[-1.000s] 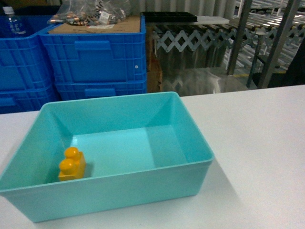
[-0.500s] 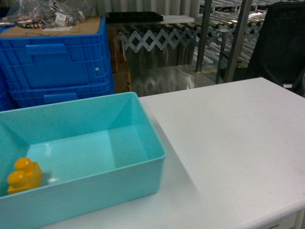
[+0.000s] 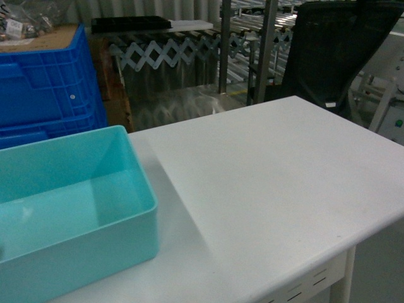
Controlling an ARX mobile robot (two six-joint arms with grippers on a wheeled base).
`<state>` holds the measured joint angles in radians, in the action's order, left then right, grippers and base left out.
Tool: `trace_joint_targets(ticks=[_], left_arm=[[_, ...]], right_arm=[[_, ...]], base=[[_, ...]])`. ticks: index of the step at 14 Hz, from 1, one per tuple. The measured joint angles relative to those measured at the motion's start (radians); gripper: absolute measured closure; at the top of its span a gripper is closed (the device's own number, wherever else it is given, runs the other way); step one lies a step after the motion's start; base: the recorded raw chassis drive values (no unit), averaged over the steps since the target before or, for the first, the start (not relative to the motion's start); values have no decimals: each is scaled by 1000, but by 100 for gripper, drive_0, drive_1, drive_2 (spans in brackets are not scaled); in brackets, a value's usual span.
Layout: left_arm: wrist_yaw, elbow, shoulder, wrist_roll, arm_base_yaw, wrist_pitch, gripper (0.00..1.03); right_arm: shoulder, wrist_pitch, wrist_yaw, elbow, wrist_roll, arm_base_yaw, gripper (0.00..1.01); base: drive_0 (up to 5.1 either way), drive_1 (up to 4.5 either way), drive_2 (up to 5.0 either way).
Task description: Pick red block from blue box to shelf
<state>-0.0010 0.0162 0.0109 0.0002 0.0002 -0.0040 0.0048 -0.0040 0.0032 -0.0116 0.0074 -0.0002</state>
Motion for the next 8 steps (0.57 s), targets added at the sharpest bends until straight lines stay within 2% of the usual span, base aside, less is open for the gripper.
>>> trace_joint_targets(ticks=[8], left_arm=[[0, 0, 0, 0, 0, 0, 5]], right_arm=[[0, 0, 0, 0, 0, 0, 63]], base=[[-154, -154, -154]])
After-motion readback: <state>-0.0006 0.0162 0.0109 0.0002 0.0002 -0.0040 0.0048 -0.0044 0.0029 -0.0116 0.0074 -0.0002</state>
